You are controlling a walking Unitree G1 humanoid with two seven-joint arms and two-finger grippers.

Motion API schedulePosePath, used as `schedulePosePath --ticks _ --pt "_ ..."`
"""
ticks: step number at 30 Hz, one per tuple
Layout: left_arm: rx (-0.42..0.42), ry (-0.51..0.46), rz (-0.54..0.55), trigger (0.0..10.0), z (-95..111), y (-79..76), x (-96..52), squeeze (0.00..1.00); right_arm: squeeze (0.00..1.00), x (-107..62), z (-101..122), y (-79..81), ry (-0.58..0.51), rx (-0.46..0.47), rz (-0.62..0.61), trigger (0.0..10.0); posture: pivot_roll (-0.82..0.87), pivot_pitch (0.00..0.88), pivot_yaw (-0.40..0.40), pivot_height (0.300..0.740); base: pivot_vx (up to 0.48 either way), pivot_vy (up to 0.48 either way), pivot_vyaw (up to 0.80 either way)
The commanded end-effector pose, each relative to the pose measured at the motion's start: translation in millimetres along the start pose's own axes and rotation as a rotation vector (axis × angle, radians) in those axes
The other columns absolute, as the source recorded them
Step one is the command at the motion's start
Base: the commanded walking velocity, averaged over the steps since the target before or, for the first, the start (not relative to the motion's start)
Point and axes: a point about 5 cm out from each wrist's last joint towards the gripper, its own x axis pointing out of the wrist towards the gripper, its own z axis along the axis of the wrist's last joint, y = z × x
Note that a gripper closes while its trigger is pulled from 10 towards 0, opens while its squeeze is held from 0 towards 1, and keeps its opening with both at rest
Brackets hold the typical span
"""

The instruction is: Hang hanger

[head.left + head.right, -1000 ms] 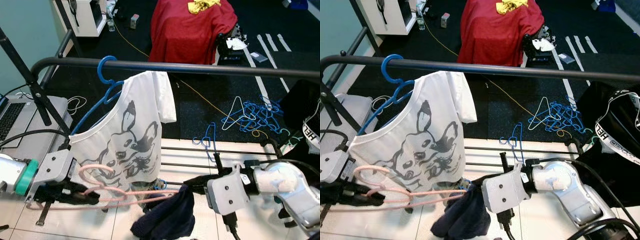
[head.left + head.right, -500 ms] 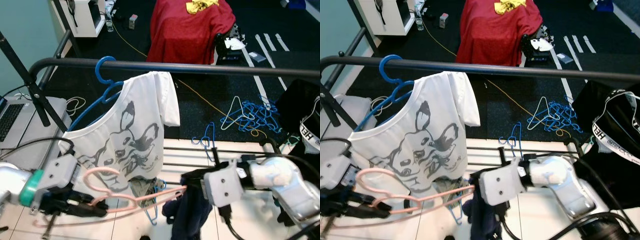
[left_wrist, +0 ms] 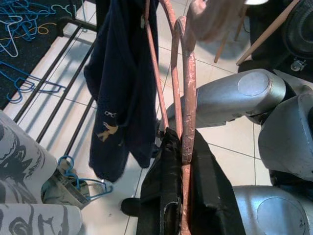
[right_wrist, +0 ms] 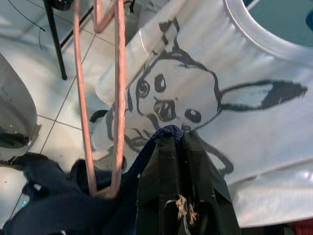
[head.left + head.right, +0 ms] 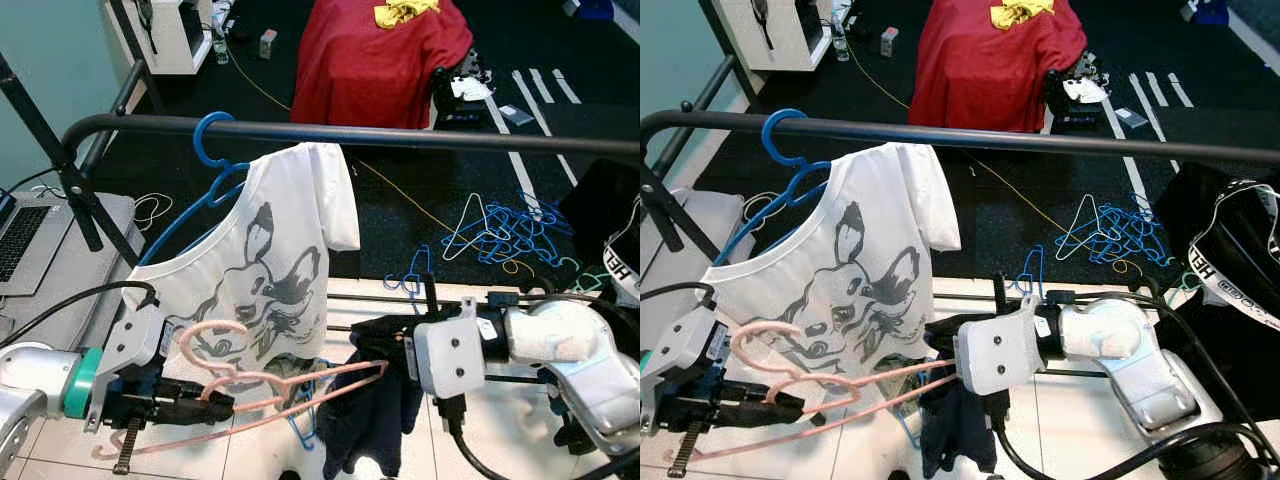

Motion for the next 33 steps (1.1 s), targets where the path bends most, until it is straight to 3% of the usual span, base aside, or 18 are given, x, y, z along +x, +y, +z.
schedulePosePath --ticks 1,9,19,26,31,33 --pt "-0.016 0.017 0.017 10.0 -0.1 -4.4 -7.9 0.0 0.0 -9.2 -11.9 1.8 0.045 0.022 -0.045 10.0 -0.2 0.195 0.11 0.74 0.0 0.0 0.0" --pt "-0.02 0.01 0.027 10.0 0.6 -5.5 -6.8 0.0 0.0 -6.8 -12.7 2.7 0.044 0.035 -0.066 10.0 -0.21 0.193 0.112 0.74 0.0 0.0 0.0" --pt "-0.044 -0.029 -0.032 10.0 0.1 -11.3 12.4 0.0 0.0 13.1 19.4 -14.3 -0.101 -0.015 -0.09 10.0 -0.22 0.193 0.12 0.74 0.0 0.0 0.0" --pt "-0.051 -0.037 -0.038 10.0 0.0 -12.8 15.9 0.0 0.0 18.3 29.5 -17.4 -0.151 -0.031 -0.086 10.0 -0.22 0.193 0.117 0.74 0.0 0.0 0.0" --pt "-0.055 -0.041 0.01 10.0 -1.6 -8.8 14.7 0.0 0.0 16.5 36.2 -16.9 -0.177 -0.022 -0.078 10.0 -0.21 0.196 0.109 0.74 0.0 0.0 0.0" --pt "-0.064 -0.055 0.113 10.0 -5.1 1.7 13.8 0.0 0.0 10.2 37.6 -3.7 -0.168 0.049 -0.041 10.0 -0.22 0.197 0.112 0.74 0.0 0.0 0.0"
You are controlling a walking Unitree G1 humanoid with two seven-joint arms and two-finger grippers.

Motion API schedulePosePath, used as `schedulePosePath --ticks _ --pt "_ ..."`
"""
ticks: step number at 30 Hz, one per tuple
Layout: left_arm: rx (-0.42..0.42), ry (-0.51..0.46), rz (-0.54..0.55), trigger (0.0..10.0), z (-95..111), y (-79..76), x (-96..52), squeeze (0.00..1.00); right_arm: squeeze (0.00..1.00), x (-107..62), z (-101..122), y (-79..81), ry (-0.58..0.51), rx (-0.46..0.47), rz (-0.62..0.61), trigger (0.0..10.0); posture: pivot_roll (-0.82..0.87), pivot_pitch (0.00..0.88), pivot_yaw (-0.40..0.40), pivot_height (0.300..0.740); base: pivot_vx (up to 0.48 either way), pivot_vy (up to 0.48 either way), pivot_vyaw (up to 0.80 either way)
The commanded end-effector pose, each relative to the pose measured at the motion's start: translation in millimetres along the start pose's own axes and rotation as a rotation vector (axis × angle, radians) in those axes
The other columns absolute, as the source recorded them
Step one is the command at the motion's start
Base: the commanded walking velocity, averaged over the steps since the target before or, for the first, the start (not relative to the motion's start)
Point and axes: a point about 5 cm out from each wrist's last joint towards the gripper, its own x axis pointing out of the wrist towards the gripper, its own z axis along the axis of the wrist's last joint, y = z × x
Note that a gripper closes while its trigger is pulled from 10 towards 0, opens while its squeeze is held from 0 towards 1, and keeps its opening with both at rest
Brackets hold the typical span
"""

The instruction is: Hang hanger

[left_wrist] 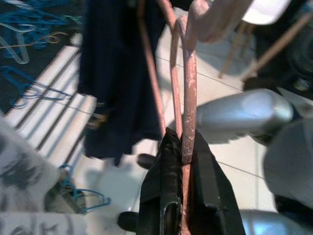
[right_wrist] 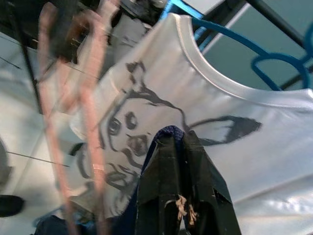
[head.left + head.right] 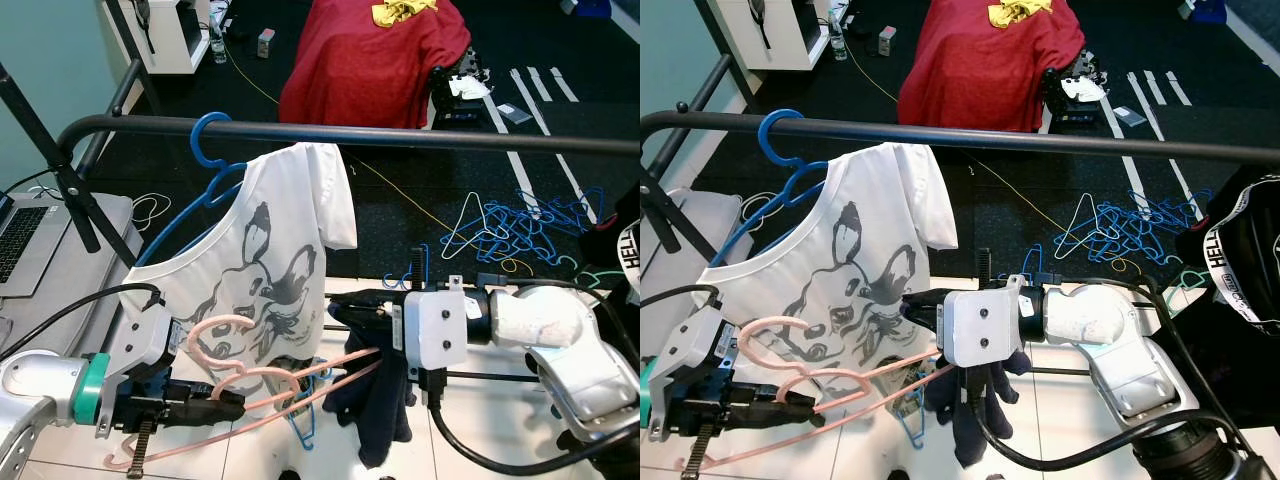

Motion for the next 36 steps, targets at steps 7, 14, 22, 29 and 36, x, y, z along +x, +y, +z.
schedulePosePath --ticks 7,14,22,29,36 --pt "-0.016 0.049 0.158 10.0 -17.4 11.9 4.6 0.0 0.0 -5.2 13.6 13.5 -0.041 0.091 0.028 10.0 -0.22 0.195 0.119 0.74 0.0 0.0 0.0" --pt "-0.011 0.143 0.219 10.0 -29.9 9.0 -12.5 0.0 0.0 -19.8 -2.6 11.8 0.051 0.115 -0.026 10.0 -0.21 0.193 0.117 0.74 0.0 0.0 0.0" --pt "-0.041 0.086 0.333 10.0 -25.7 12.4 -14.5 0.0 0.0 -15.2 -18.2 30.2 0.102 0.185 -0.041 10.0 -0.2 0.193 0.121 0.74 0.0 0.0 0.0" --pt "-0.078 -0.065 0.277 10.0 -9.1 8.5 19.8 0.0 0.0 16.6 -5.3 33.6 -0.009 0.193 -0.037 10.0 -0.2 0.193 0.131 0.74 0.0 0.0 0.0" --pt "-0.1 -0.147 0.18 10.0 3.8 -4.9 41.3 0.0 0.0 36.4 0.3 27.1 -0.081 0.168 -0.039 10.0 -0.2 0.192 0.132 0.74 0.0 0.0 0.0"
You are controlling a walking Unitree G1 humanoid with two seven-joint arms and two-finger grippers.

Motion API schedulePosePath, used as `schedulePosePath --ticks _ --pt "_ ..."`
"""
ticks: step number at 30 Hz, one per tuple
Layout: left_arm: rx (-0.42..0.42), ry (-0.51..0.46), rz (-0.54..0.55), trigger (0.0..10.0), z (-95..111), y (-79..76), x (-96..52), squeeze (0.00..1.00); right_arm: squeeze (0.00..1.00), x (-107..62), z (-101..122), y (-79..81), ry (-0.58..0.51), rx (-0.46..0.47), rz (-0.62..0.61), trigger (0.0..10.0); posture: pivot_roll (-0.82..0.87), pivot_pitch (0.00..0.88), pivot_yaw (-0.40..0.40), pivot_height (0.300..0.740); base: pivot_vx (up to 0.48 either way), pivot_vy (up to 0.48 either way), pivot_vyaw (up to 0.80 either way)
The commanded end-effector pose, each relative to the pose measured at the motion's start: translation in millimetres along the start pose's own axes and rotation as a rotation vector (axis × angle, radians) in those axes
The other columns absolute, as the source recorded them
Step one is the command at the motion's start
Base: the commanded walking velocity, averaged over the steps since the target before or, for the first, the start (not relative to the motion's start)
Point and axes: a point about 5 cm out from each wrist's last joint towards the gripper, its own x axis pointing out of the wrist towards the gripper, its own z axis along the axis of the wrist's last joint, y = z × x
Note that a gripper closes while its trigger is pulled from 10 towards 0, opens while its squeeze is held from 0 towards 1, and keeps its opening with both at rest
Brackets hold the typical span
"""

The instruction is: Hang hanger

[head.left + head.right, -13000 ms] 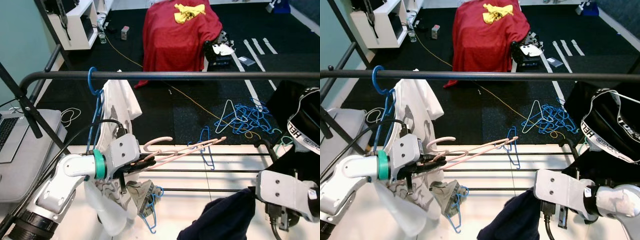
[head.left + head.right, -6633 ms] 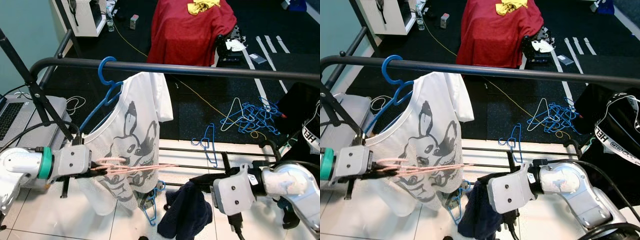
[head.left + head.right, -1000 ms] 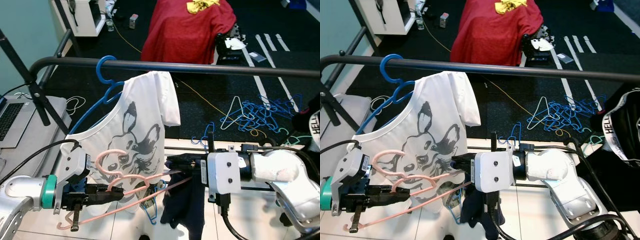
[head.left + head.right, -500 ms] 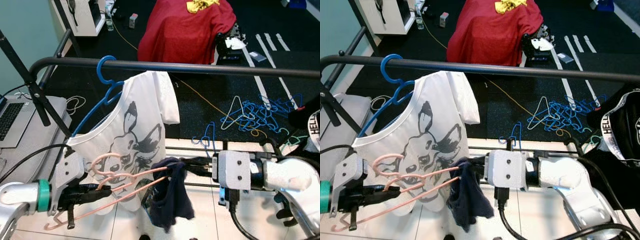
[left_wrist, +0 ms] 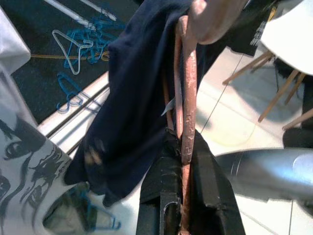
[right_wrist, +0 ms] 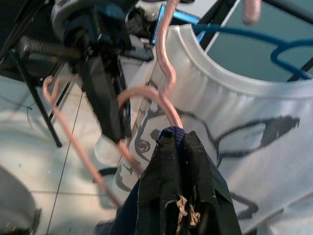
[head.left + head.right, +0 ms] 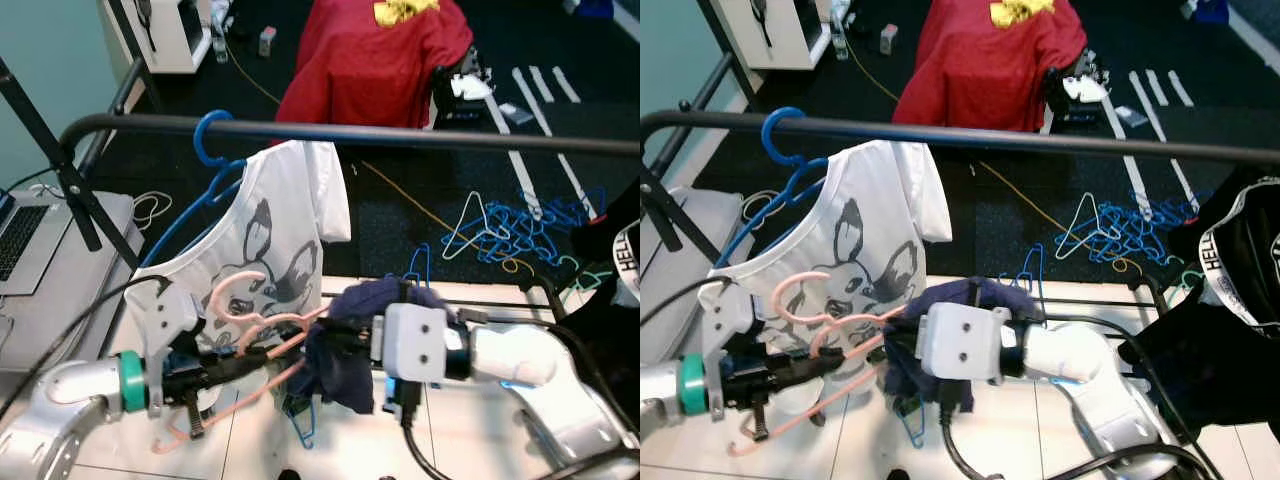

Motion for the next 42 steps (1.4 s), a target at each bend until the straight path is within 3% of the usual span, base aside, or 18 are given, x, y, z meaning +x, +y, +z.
schedulePosePath --ticks 1,8,11,15,20,26,27,28,36,37,39,42 --pt "-0.011 -0.022 -0.021 10.0 1.5 -6.1 5.2 0.0 0.0 7.5 4.0 7.6 -0.043 -0.01 0.038 10.0 -0.2 0.192 0.132 0.74 0.0 0.0 0.0" --pt "-0.017 -0.042 0.068 10.0 1.0 -0.4 16.7 0.0 0.0 13.1 8.8 13.1 -0.081 0.023 0.047 10.0 -0.2 0.196 0.136 0.74 0.0 0.0 0.0" --pt "-0.095 -0.081 0.122 10.0 5.1 3.1 29.4 0.0 0.0 12.1 8.3 19.9 -0.078 0.061 0.042 10.0 -0.22 0.197 0.142 0.74 0.0 0.0 0.0" --pt "-0.12 -0.092 0.124 10.0 6.4 2.9 32.1 0.0 0.0 11.3 7.9 20.4 -0.076 0.066 0.037 10.0 -0.22 0.197 0.142 0.74 0.0 0.0 0.0" --pt "-0.149 -0.098 0.152 10.0 5.1 2.7 47.3 0.0 0.0 13.6 21.9 9.8 -0.153 0.103 -0.047 10.0 -0.23 0.194 0.152 0.74 0.0 0.0 0.0" --pt "-0.144 -0.095 0.184 10.0 3.3 3.9 51.3 0.0 0.0 8.6 13.4 13.5 -0.094 0.073 -0.037 10.0 -0.24 0.192 0.152 0.74 0.0 0.0 0.0" --pt "-0.142 -0.095 0.19 10.0 3.1 3.9 52.1 0.0 0.05 5.5 9.6 15.0 -0.062 0.055 -0.031 10.0 -0.24 0.192 0.151 0.74 0.0 0.0 0.0" --pt "-0.141 -0.097 0.187 10.0 2.8 3.2 53.0 0.0 1.0 1.8 5.5 15.7 -0.025 0.032 -0.02 10.0 -0.25 0.193 0.151 0.74 0.0 0.0 0.0" --pt "-0.173 -0.139 0.127 10.0 7.6 -3.0 56.6 0.0 1.0 -10.5 3.9 10.9 0.028 -0.008 -0.017 10.0 -0.26 0.19 0.147 0.74 0.0 0.0 0.0" --pt "-0.178 -0.145 0.126 10.0 7.3 -2.5 58.9 0.0 0.0 -15.5 9.4 4.2 0.017 -0.002 -0.043 10.0 -0.26 0.189 0.145 0.74 0.0 0.0 0.0" --pt "-0.178 -0.145 0.126 10.0 7.3 -2.5 58.9 0.0 0.0 -15.5 9.4 4.2 0.017 -0.002 -0.043 10.0 -0.26 0.189 0.145 0.74 0.0 0.0 0.0" --pt "-0.182 -0.15 0.14 10.0 5.4 -0.9 62.6 0.0 0.0 -26.3 20.6 -11.0 -0.024 0.041 -0.126 10.0 -0.27 0.19 0.14 0.74 0.0 0.0 0.0"
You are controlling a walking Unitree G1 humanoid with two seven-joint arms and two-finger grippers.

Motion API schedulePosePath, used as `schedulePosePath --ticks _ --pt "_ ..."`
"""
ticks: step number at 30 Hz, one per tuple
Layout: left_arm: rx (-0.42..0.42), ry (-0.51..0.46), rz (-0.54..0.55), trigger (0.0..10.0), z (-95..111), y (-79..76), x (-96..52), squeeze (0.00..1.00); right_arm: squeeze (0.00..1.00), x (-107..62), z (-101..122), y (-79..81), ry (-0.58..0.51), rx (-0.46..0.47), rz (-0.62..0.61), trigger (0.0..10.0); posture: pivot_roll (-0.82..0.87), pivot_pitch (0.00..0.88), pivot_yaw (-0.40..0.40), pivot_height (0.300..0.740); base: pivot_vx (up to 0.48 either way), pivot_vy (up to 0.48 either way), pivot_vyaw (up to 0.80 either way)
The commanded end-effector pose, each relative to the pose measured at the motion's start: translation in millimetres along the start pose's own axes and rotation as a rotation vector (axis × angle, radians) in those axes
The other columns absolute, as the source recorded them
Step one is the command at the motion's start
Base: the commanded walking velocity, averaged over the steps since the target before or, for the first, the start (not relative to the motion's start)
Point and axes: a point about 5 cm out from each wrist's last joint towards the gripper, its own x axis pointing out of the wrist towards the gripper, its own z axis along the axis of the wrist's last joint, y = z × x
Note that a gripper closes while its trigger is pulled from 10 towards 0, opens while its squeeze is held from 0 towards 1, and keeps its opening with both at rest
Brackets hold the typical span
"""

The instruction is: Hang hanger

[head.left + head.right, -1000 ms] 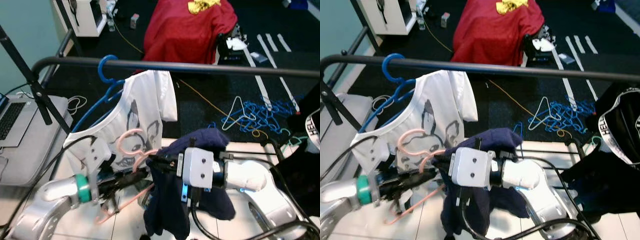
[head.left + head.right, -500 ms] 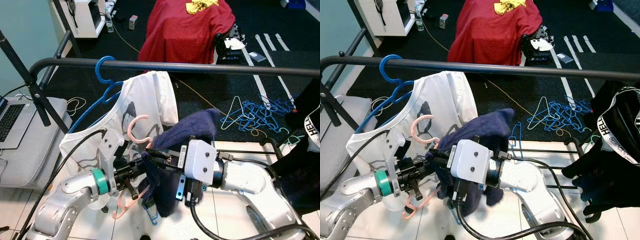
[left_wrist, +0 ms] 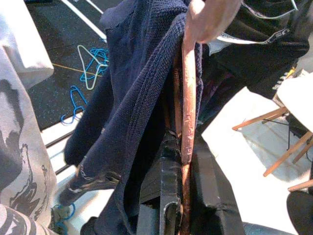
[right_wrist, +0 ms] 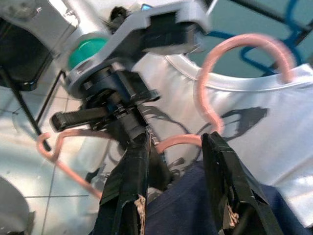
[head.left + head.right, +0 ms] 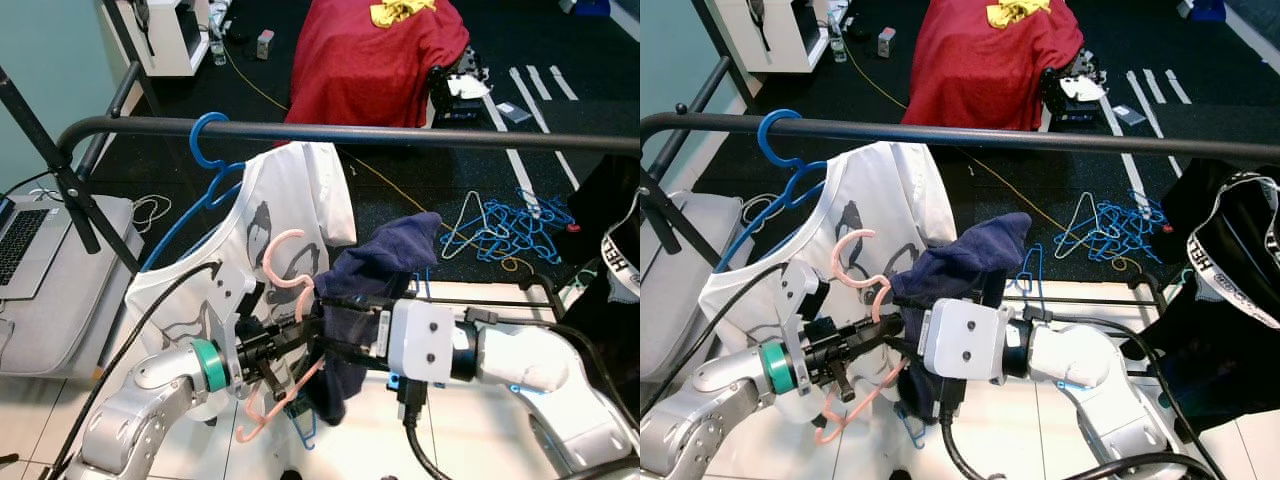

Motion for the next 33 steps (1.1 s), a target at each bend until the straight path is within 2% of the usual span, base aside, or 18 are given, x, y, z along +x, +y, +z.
schedulePosePath --ticks 1,3,5,8,9,10,11,14,15,16,17,19,20,21,22,24,26,33 --pt "0.003 -0.014 -0.012 10.0 0.5 -1.5 1.9 0.0 0.0 -2.8 7.6 -2.2 -0.033 0.01 -0.017 10.0 -0.27 0.19 0.14 0.74 0.0 0.0 0.0" --pt "0.003 -0.037 -0.001 10.0 0.4 -0.8 5.8 0.0 0.0 -19.1 25.2 -30.3 -0.138 0.114 -0.187 10.0 -0.28 0.19 0.133 0.74 0.0 0.0 0.0" --pt "0.007 -0.047 -0.007 10.0 0.8 -1.2 6.9 0.0 0.0 -30.0 30.6 -41.3 -0.156 0.126 -0.24 10.0 -0.28 0.189 0.131 0.74 0.0 0.0 0.0" --pt "0.007 -0.047 -0.007 10.0 0.8 -1.2 6.9 0.0 0.0 -30.0 30.6 -41.3 -0.156 0.126 -0.24 10.0 -0.28 0.189 0.131 0.74 0.0 0.0 0.0" --pt "0.015 -0.056 -0.028 10.0 2.9 -1.6 7.8 0.0 0.0 -42.0 30.7 -46.0 -0.118 0.113 -0.25 10.0 -0.28 0.188 0.132 0.74 0.0 0.0 0.0" --pt "0.015 -0.056 -0.028 10.0 2.9 -1.6 7.8 0.0 0.0 -42.0 30.7 -46.0 -0.118 0.113 -0.25 10.0 -0.28 0.188 0.132 0.74 0.0 0.0 0.0" --pt "0.029 -0.077 -0.07 10.0 10.8 -1.7 8.3 0.0 0.0 -57.4 21.0 -38.1 0.011 0.096 -0.182 10.0 -0.29 0.188 0.136 0.74 0.0 0.0 0.0" --pt "0.029 -0.077 -0.07 10.0 10.8 -1.7 8.3 0.0 0.0 -57.4 21.0 -38.1 0.011 0.096 -0.182 10.0 -0.29 0.188 0.136 0.74 0.0 0.0 0.0" --pt "0.054 -0.097 -0.111 10.0 19.8 -0.9 8.3 0.0 0.0 -71.0 9.9 -25.7 0.156 0.084 -0.097 10.0 -0.3 0.189 0.136 0.74 0.0 0.0 0.0" --pt "0.054 -0.097 -0.111 10.0 19.8 -0.9 8.3 0.0 0.0 -71.0 9.9 -25.7 0.156 0.084 -0.097 10.0 -0.3 0.189 0.136 0.74 0.0 0.0 0.0" --pt "0.081 -0.119 -0.153 10.0 31.4 0.5 7.8 0.0 0.0 -84.3 -7.9 -15.0 0.309 0.056 -0.082 10.0 -0.31 0.192 0.138 0.74 0.0 0.0 0.0" --pt "0.081 -0.119 -0.153 10.0 31.4 0.5 7.8 0.0 0.0 -84.3 -7.9 -15.0 0.309 0.056 -0.082 10.0 -0.31 0.192 0.138 0.74 0.0 0.0 0.0" --pt "0.103 -0.133 -0.184 10.0 40.1 0.6 7.1 0.0 0.0 -94.2 -23.3 -9.3 0.421 0.022 -0.106 10.0 -0.3 0.195 0.141 0.74 0.0 0.0 0.0" --pt "0.103 -0.133 -0.184 10.0 40.1 0.6 7.1 0.0 0.0 -94.2 -23.3 -9.3 0.421 0.022 -0.106 10.0 -0.3 0.195 0.141 0.74 0.0 0.0 0.0" --pt "0.122 -0.134 -0.217 10.0 44.8 -1.0 5.3 0.0 0.0 -102.0 -37.0 -12.5 0.493 -0.037 -0.22 10.0 -0.3 0.193 0.148 0.74 0.0 0.0 0.0" --pt "0.122 -0.134 -0.217 10.0 44.8 -1.0 5.3 0.0 0.0 -102.0 -37.0 -12.5 0.493 -0.037 -0.22 10.0 -0.3 0.193 0.148 0.74 0.0 0.0 0.0" --pt "0.148 -0.117 -0.259 10.0 46.4 -3.3 1.2 0.0 0.0 -111.4 -49.4 -22.2 0.572 -0.18 -0.409 10.0 -0.29 0.192 0.153 0.74 0.0 0.0 0.0" --pt "0.157 -0.096 -0.286 10.0 45.0 -2.8 -3.2 0.0 0.0 -120.2 -46.6 -41.5 0.603 -0.358 -0.667 10.0 -0.29 0.192 0.153 0.74 0.0 0.0 0.0"
